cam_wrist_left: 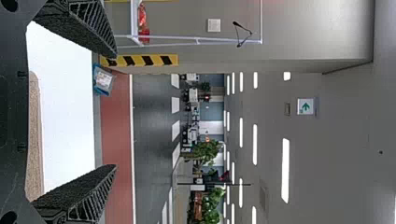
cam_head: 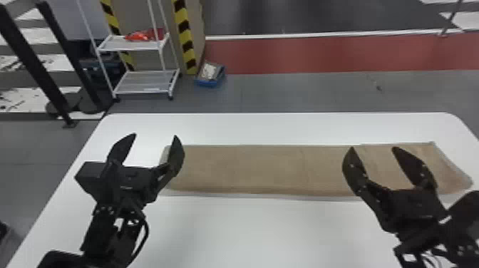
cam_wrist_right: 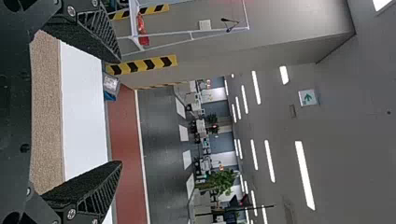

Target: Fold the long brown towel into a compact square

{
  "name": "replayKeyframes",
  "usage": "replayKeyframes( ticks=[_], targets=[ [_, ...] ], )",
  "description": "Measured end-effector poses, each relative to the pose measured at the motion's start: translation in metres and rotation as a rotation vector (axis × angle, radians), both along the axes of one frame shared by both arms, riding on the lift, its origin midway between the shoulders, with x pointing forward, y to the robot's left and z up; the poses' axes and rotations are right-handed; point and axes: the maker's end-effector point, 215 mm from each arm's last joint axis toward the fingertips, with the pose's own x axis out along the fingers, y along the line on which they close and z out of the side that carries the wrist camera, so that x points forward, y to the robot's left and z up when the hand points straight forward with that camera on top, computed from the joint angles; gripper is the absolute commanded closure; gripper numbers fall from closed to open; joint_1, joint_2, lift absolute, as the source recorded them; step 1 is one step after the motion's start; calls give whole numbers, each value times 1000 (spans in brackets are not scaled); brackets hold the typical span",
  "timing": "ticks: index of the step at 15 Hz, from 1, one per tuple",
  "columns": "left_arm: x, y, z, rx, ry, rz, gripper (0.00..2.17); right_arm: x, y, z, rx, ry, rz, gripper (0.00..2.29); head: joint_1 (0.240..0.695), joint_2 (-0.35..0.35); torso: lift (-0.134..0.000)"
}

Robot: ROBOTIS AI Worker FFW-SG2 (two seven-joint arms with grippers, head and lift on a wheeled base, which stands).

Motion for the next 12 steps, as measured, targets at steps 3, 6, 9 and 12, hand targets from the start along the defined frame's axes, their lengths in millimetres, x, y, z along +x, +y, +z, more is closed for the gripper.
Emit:
replayKeyframes(
  ticks=[3,6,9,12],
  targets=[
    [2,1,-4,3,10,1,43,3,-5,1,1,-4,-8,124,695,86,-125],
    [5,4,-16,10,57,5,43,6,-7,0,4,-5,-10,124,695,87,-125],
    [7,5,-17,11,67,7,43,6,-10,0,7,-7,-15,124,695,84,-125],
    [7,3,-18,8,66,5,43,6,-10,-1,8,-5,-17,124,695,81,-125]
  ],
)
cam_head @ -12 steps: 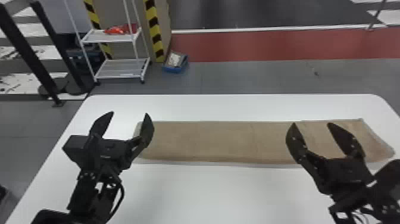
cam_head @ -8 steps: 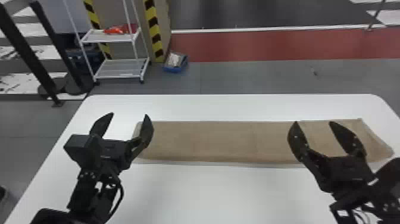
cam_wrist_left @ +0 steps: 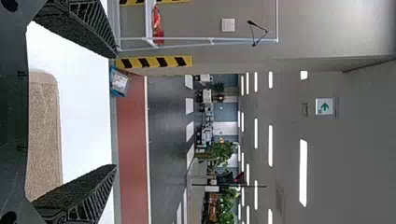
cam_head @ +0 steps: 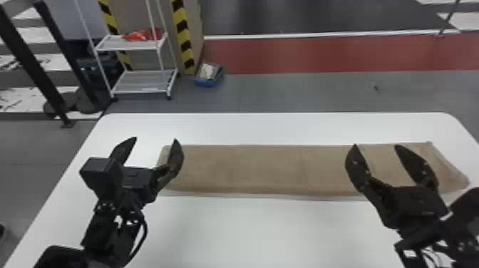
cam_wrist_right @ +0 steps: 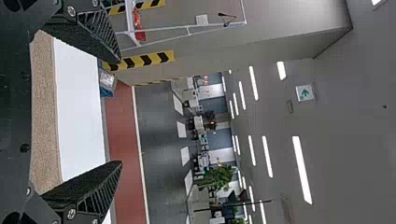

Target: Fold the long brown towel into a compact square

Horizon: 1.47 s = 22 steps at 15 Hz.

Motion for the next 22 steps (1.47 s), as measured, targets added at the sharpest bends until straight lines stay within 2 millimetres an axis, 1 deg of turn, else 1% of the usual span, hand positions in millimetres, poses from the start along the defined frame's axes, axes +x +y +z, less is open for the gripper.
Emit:
replayKeyframes(
  ticks=[3,4,6,9,11,13,14,15,17,19,22],
  targets=[
    [-1,1,0,2,1,0,63,0,-3,-4,-1,12,-4,127,695,81,-125],
    [-2,1,-2,5,4,-2,63,2,-13,-7,2,26,-19,130,695,77,-125],
    [-4,0,-6,5,12,-4,63,4,-42,-13,8,48,-62,151,695,38,-125],
    [-7,-5,-15,4,31,-11,63,1,-89,-26,-15,94,-128,201,695,-9,-125],
    [-10,-5,-28,8,68,-11,63,-4,-131,-40,-34,137,-173,208,695,-66,-125],
    [-12,-5,-37,9,96,-11,66,-12,-184,-61,-47,199,-231,211,695,-115,-125],
    [-13,-5,-42,9,109,-11,66,-13,-205,-72,-51,230,-241,211,695,-141,-125],
    [-13,-5,-44,9,118,-12,66,-13,-218,-81,-50,256,-226,211,695,-174,-125],
    [-14,-6,-50,7,135,-13,66,-10,-239,-96,-57,308,-190,211,695,-194,-125],
    [-16,-7,-55,8,158,-13,66,-7,-256,-106,-74,346,-176,218,695,-214,-125],
    [-17,-8,-61,8,180,-13,66,-1,-275,-119,-88,407,-149,228,695,-241,-125]
  ],
)
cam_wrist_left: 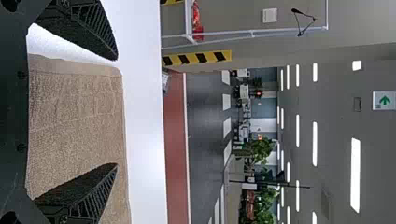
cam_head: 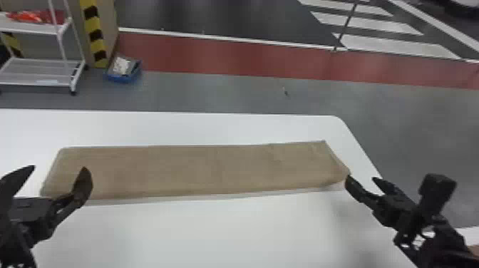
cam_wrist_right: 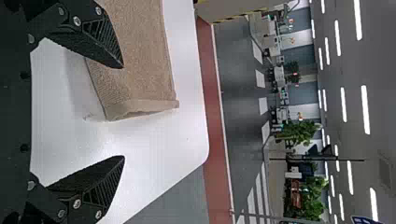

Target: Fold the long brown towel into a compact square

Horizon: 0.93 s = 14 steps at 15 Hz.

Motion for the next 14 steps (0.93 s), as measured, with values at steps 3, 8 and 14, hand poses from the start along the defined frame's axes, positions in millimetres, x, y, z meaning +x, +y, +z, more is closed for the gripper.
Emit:
replayKeyframes(
  ticks=[3,8,14],
  targets=[
    [1,-3,-4,-1,7,-3,70,12,-2,-4,-19,30,35,286,695,-244,-125],
    [-1,-2,-15,4,41,-5,87,29,15,-12,-9,68,114,414,695,-222,-125],
    [-3,-6,-28,3,96,-30,181,27,20,-19,-2,98,126,478,695,-220,-125]
  ],
)
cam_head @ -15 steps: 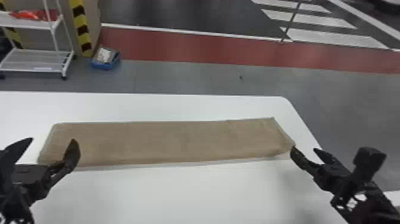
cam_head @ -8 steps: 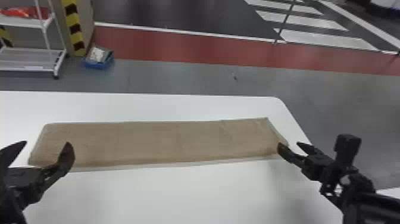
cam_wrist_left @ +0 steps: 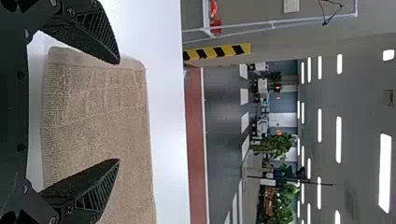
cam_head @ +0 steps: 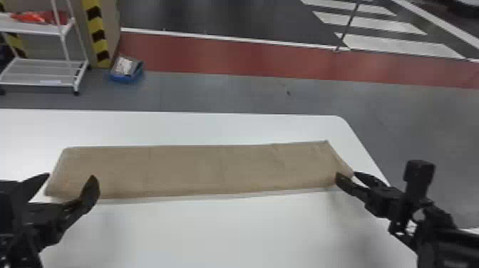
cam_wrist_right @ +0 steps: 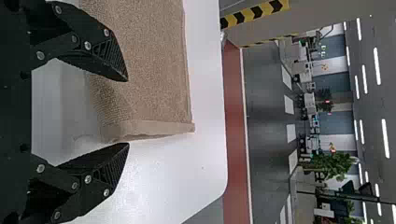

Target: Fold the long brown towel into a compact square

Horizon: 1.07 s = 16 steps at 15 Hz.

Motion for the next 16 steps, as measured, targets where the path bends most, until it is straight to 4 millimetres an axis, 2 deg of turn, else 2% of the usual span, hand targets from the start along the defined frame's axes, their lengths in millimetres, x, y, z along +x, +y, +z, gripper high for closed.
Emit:
replayKeyframes(
  ticks=[3,8,11,14,15,16],
  targets=[
    [-1,1,-18,4,69,-2,208,-3,1,3,-2,0,3,495,695,-220,-125],
    [-6,17,-31,-26,129,28,218,-5,1,14,-5,-14,3,532,695,-204,-125],
    [-7,20,-34,-35,147,34,431,-5,-1,17,-10,-18,3,653,695,-202,-125],
    [-10,15,-34,-50,151,12,637,-4,1,19,-2,-24,14,782,695,-206,-125],
    [-11,14,-34,-53,154,9,653,-4,0,20,-1,-24,14,775,695,-207,-125],
    [-11,14,-34,-53,156,7,657,-4,-1,20,0,-25,10,569,695,-209,-125]
  ],
)
